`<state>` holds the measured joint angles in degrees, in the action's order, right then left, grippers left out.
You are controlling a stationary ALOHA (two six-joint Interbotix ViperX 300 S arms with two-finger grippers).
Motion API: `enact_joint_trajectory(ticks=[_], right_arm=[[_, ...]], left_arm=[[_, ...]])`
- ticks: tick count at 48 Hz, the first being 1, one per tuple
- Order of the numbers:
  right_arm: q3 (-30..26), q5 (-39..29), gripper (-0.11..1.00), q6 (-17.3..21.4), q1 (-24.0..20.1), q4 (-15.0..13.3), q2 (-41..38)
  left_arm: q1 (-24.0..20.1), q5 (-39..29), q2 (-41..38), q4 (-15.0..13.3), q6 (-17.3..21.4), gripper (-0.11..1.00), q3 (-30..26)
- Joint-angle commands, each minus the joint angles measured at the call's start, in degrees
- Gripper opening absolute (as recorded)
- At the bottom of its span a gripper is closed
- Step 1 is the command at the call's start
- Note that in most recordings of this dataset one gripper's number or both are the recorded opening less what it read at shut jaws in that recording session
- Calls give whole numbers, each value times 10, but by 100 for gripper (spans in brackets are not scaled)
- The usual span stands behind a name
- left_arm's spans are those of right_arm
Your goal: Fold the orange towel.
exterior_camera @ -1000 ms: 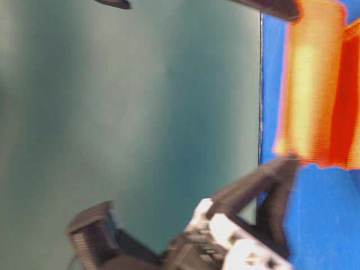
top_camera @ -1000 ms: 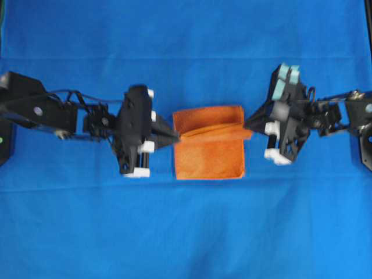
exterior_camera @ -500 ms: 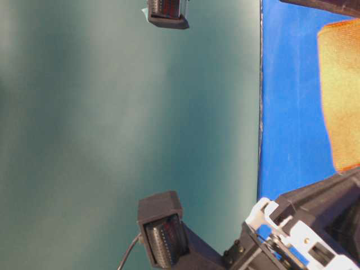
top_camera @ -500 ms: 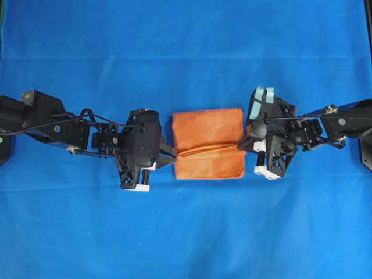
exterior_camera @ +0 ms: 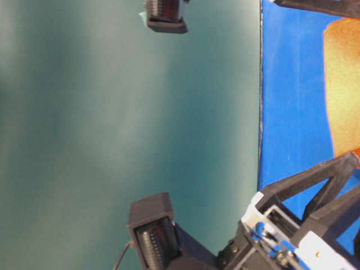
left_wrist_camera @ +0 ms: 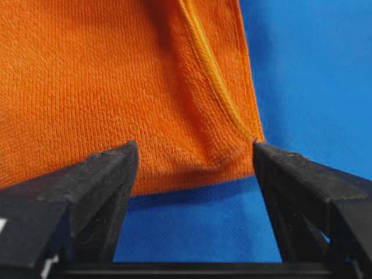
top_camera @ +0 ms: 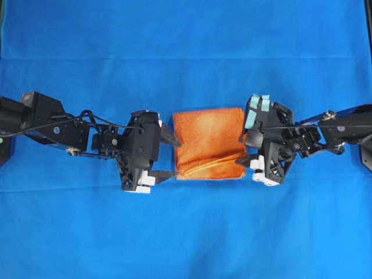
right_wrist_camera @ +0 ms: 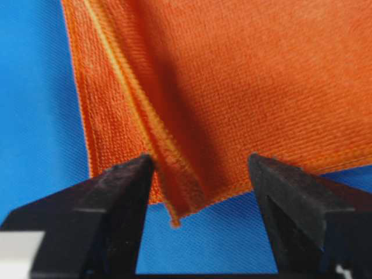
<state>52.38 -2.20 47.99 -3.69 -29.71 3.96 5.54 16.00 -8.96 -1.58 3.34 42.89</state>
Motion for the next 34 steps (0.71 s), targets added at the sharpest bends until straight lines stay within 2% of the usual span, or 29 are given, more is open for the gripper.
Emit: enact_joint_trajectory(ticks=[1,9,14,24,34], right_arm=[[-15,-23,64,0,-7,1,36],[-20,-90,65,-6,-11,-4,121],[-18,-126,65,-6,-11,-16,181],[2,-164,65,-6,-11,-49,303],[33,-178,65,-6,-11,-69,409]], left_arm=[[2,-27,47,0,2,71,-3],[2,-96,134,0,8,70,6],[2,-119,201,1,11,70,21],[-4,-120,317,0,11,70,70],[-18,-120,439,0,11,70,134]])
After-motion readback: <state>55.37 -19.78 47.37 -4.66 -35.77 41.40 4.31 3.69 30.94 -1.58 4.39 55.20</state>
